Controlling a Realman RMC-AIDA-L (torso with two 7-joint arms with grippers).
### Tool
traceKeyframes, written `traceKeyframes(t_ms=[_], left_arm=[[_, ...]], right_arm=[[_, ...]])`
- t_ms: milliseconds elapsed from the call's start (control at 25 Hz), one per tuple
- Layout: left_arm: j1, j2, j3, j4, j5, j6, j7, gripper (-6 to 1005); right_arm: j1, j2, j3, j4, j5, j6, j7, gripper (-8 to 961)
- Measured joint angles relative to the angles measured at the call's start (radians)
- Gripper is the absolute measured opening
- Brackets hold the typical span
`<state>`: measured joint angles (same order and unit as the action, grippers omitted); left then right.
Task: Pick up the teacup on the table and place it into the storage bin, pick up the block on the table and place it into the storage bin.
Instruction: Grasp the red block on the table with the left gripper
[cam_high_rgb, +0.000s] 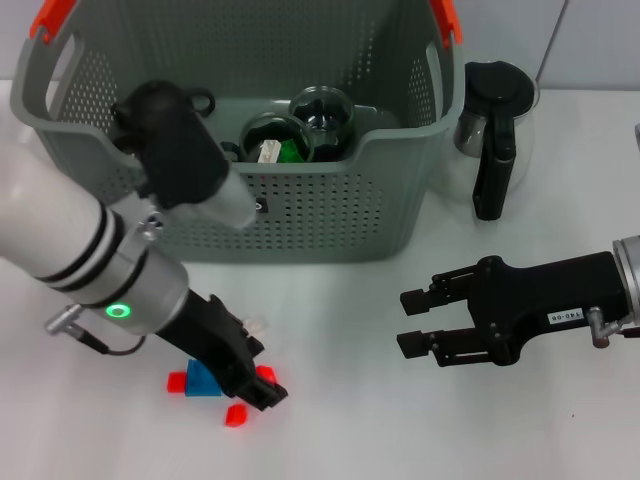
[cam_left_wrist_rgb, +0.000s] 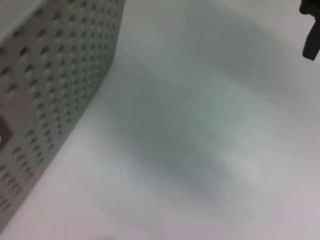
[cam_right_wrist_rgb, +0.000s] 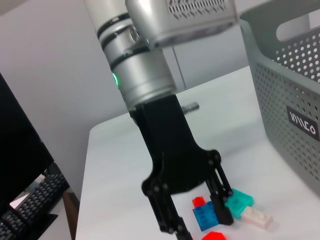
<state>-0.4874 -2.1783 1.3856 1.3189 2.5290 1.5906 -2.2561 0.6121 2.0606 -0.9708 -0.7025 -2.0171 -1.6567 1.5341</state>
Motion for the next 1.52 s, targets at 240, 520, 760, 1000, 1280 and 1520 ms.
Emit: traceKeyframes(t_ms=[240,520,760,1000,1280,1520], left_arm=[[-0.004,0.0,0.024,-0.033,-0.001,-0.071,0.007,643],[-0.006,0.001,0.034,-0.048,0.005,-0.075,0.02,643],[-0.014,0.004,0.039,-0.087,0.01,-0.088,0.018,642],[-0.017,0.005,0.04,-0.102,0.013,-0.102,0.014,620],[-0.019,0.005,0.04,-0.108,0.032,-0.108,0.005,543],[-0.033,0.006,0.036,-0.135,0.034,-0.11,-0.005,477]], right_arm=[[-0.001,-0.002,0.0,0.0,0.0,0.0,0.0,562],[-0.003,-0.003,0.0,0.0,0.0,-0.001,0.002,563],[0.001,-0.004,0.0,0.0,0.0,-0.002,0.004,563],[-0.002,-0.004,0.0,0.0,0.0,-0.004,0.004,563],[-0.003,-0.003,0.0,0.0,0.0,-0.005,0.004,563],[-0.003,-0.002,0.0,0.0,0.0,-0.005,0.0,563]])
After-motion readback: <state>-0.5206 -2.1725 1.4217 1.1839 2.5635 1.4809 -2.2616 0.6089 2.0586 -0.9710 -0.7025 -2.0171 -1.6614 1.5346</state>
